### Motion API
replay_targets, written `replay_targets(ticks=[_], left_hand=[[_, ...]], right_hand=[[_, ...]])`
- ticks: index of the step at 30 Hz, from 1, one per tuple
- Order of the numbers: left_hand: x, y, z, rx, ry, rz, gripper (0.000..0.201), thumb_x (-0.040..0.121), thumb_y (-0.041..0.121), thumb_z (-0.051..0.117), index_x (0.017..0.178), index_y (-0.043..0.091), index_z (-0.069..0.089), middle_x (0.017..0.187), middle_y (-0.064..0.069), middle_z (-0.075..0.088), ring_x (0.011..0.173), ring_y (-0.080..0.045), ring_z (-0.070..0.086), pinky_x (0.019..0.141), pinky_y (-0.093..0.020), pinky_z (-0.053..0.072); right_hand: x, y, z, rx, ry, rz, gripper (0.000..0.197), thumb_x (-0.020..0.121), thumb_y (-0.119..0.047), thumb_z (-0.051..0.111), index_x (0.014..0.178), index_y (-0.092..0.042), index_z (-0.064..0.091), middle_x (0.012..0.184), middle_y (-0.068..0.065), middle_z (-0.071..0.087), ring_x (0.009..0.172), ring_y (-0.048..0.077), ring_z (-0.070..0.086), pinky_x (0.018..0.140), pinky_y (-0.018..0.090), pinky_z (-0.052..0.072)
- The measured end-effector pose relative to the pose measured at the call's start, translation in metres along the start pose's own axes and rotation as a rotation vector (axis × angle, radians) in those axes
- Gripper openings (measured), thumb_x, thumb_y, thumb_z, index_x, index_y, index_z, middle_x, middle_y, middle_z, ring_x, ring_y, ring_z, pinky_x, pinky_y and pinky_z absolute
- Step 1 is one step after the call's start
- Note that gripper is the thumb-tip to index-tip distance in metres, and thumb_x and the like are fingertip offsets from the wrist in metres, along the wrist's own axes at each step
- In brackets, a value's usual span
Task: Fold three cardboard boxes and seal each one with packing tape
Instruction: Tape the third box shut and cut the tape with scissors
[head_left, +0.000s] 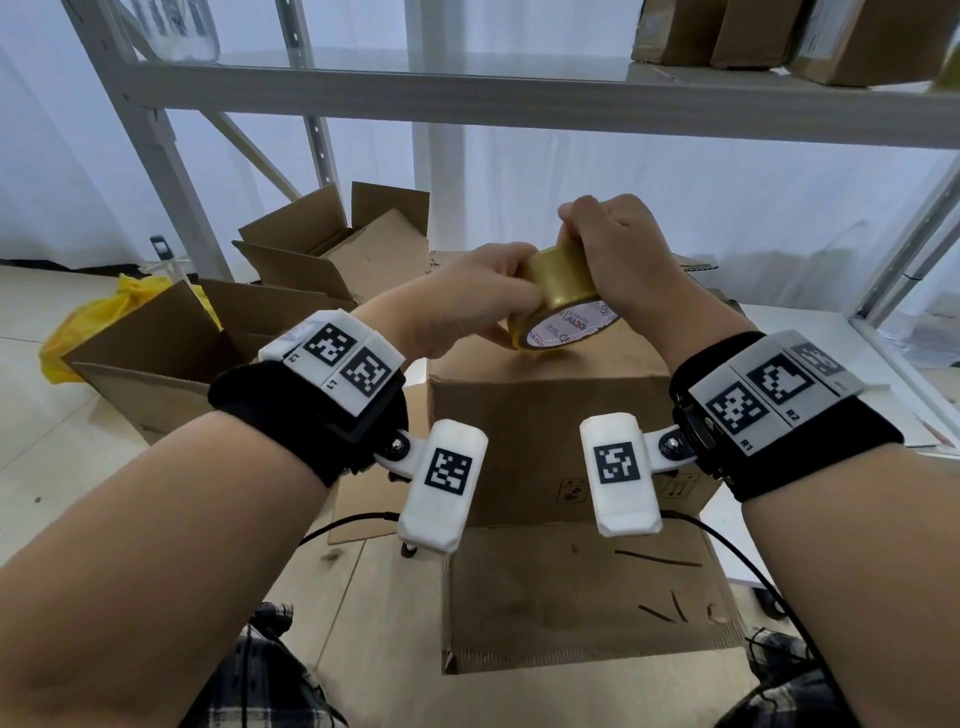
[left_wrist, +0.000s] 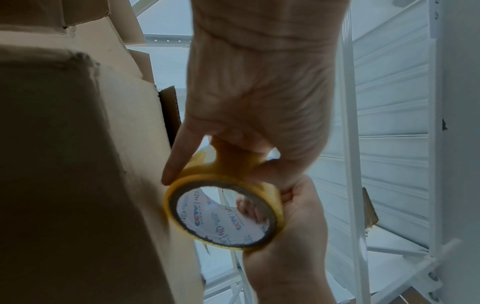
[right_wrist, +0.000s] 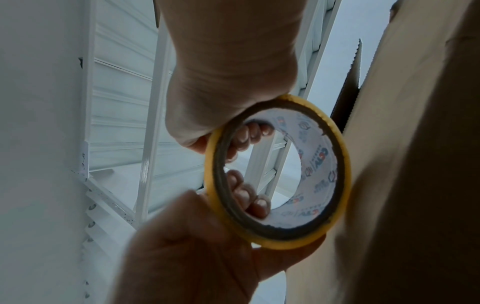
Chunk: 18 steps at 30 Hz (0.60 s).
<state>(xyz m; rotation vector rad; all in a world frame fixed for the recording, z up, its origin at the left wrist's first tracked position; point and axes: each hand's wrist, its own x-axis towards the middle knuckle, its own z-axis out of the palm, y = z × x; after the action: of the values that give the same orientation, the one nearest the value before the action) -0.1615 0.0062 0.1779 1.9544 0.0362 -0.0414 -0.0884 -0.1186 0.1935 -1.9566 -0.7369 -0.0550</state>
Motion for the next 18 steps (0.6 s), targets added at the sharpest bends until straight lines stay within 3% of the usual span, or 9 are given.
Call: replay_targets(ticks=[3, 5, 7, 9, 14, 18], left_hand=[[0.0001, -0.0033, 0.0010, -0.020, -0.005, 0.005, 0.027, 0.087, 0.000, 0.049, 0.107, 0.018, 0.054, 0.100, -0.005, 0.064, 0.096, -0.019, 0.066, 0.078, -0.031, 0.059], [-0.0010, -0.0009, 0.0019, -0.095, 0.012, 0.009, 0.015, 0.082, 0.017, 0.055, 0.096, 0.018, 0.057, 0.098, -0.006, 0.064, 0.099, -0.021, 0.065, 0.080, -0.034, 0.058], [0.0012, 0.0012, 0.0026, -0.064, 0.057, -0.005, 0.019, 0.084, 0.032, 0.057, 0.096, 0.018, 0.057, 0.102, -0.006, 0.064, 0.102, -0.021, 0.064, 0.081, -0.034, 0.058], [0.0038, 0.0020, 0.0036, -0.021, 0.065, -0.018, 0.019, 0.089, 0.029, 0.056, 0.103, 0.016, 0.056, 0.102, -0.007, 0.065, 0.102, -0.021, 0.065, 0.080, -0.033, 0.058], [0.0032, 0.0023, 0.0037, -0.056, 0.022, -0.014, 0.048, 0.068, 0.026, 0.053, 0.113, 0.008, 0.055, 0.105, -0.013, 0.065, 0.101, -0.024, 0.066, 0.083, -0.038, 0.058], [0.0043, 0.0007, 0.0031, -0.068, -0.002, -0.020, 0.047, 0.069, 0.022, 0.053, 0.113, 0.009, 0.052, 0.109, -0.014, 0.062, 0.104, -0.025, 0.064, 0.086, -0.039, 0.057]], right_hand=[[0.0000, 0.0013, -0.0023, 0.005, -0.009, 0.025, 0.041, 0.098, -0.028, 0.039, 0.063, -0.013, 0.051, 0.060, 0.000, 0.046, 0.059, 0.012, 0.045, 0.057, 0.024, 0.034], [-0.0001, 0.0004, -0.0032, 0.001, -0.006, 0.034, 0.040, 0.099, -0.029, 0.038, 0.065, -0.013, 0.052, 0.062, 0.000, 0.046, 0.061, 0.013, 0.047, 0.058, 0.024, 0.035], [0.0002, -0.0008, -0.0027, -0.025, 0.004, 0.034, 0.040, 0.099, -0.029, 0.037, 0.065, -0.014, 0.051, 0.063, 0.000, 0.047, 0.060, 0.011, 0.048, 0.059, 0.022, 0.036], [0.0003, -0.0014, -0.0014, -0.046, 0.015, 0.033, 0.040, 0.099, -0.029, 0.037, 0.063, -0.015, 0.050, 0.062, 0.000, 0.045, 0.059, 0.011, 0.047, 0.059, 0.022, 0.035], [0.0015, -0.0004, 0.0003, -0.075, 0.031, 0.027, 0.036, 0.098, -0.027, 0.038, 0.071, -0.008, 0.052, 0.058, 0.001, 0.039, 0.058, 0.013, 0.043, 0.055, 0.022, 0.031], [0.0013, 0.0004, 0.0023, -0.090, 0.022, -0.006, 0.034, 0.097, -0.026, 0.038, 0.073, -0.010, 0.055, 0.055, 0.002, 0.036, 0.058, 0.018, 0.039, 0.051, 0.023, 0.029]])
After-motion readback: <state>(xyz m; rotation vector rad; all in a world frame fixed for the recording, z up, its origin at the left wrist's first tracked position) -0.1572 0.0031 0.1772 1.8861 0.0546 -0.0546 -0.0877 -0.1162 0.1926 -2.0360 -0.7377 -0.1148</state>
